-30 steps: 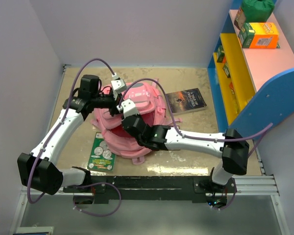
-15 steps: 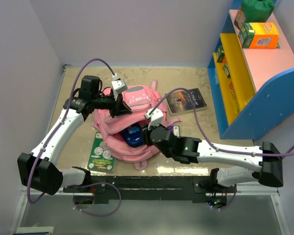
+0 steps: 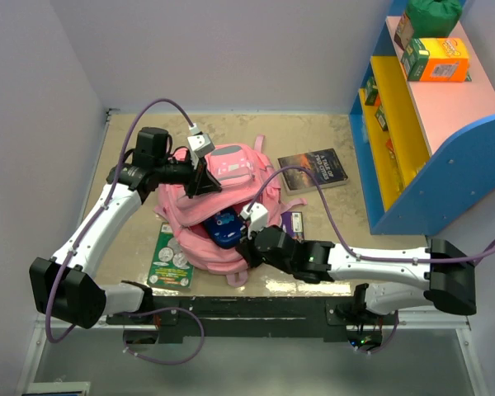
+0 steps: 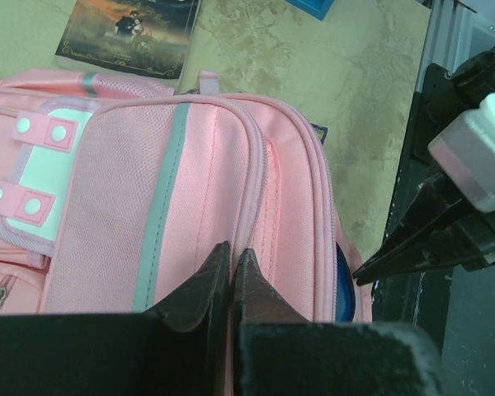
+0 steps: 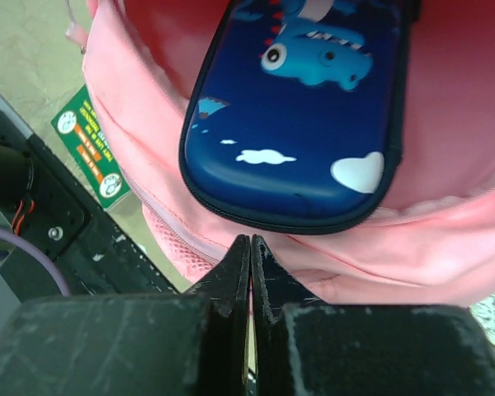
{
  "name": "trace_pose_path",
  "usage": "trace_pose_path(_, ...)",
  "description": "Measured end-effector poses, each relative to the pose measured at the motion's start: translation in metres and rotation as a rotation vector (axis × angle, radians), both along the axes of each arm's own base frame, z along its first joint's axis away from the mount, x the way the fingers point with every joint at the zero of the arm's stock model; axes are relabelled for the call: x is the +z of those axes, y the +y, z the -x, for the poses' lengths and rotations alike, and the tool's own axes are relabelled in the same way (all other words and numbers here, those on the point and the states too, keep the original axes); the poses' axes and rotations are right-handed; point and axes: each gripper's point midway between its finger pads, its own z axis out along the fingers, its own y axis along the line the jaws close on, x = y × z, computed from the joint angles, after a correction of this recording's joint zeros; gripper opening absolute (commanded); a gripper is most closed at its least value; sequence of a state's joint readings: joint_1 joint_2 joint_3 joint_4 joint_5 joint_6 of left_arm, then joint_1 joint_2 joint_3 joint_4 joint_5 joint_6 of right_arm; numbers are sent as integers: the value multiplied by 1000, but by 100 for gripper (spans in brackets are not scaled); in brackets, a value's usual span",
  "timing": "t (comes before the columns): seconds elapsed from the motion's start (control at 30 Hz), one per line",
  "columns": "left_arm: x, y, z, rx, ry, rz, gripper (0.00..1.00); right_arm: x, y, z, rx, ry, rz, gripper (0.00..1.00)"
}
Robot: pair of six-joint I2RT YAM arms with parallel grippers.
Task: Pack the student bag
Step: Place the stationery in the student bag.
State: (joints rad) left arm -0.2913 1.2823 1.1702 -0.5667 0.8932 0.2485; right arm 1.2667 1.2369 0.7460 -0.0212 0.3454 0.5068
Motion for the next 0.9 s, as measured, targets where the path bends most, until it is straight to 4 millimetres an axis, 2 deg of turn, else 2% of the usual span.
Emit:
trace_pose_path(0.17,0,0,0,0,4,0,0,-20,10,-8,-1,19,32,0)
trace_pose_path(0.27,-1,-1,0,-1,7,-1,0,-29,13,-31,-68,9,46,0)
trace_pose_path(0.33,-2,-1,0,-2,12,-1,0,-29,13,-54,-143,-24,51,0)
trace_pose_path(0.43,-2,-2,0,-4,14,1,0,-20,13,-90,-276,-104,52,0)
trace_pose_path(0.47,-2,-2,0,-5,10,2,0,-11,13,-103,-339,-145,44,0)
trace_pose_path(0.57,0,-2,-3,-3,-4,7,0,8,10,-124,-467,-218,17,0)
trace_pose_path(0.63,0,-2,-4,-3,-9,9,0,19,9,-130,-532,-240,-3,8)
trace_pose_path(0.67,0,-2,-4,-3,-9,9,6,22,9,-131,-550,-243,-9,20)
trace_pose_path(0.7,-1,-2,-4,-3,-9,8,24,25,9,-129,-563,-245,-18,24)
trace_pose_path(0.77,-3,-2,-3,-7,-12,4,35,29,9,-118,-559,-239,-28,32)
trace_pose_path(0.8,-4,-3,-2,-14,-11,4,48,32,8,-110,-547,-231,-40,33)
trace_pose_path(0.9,-5,-3,-4,-31,-31,-18,63,39,4,-76,-481,-185,-97,36)
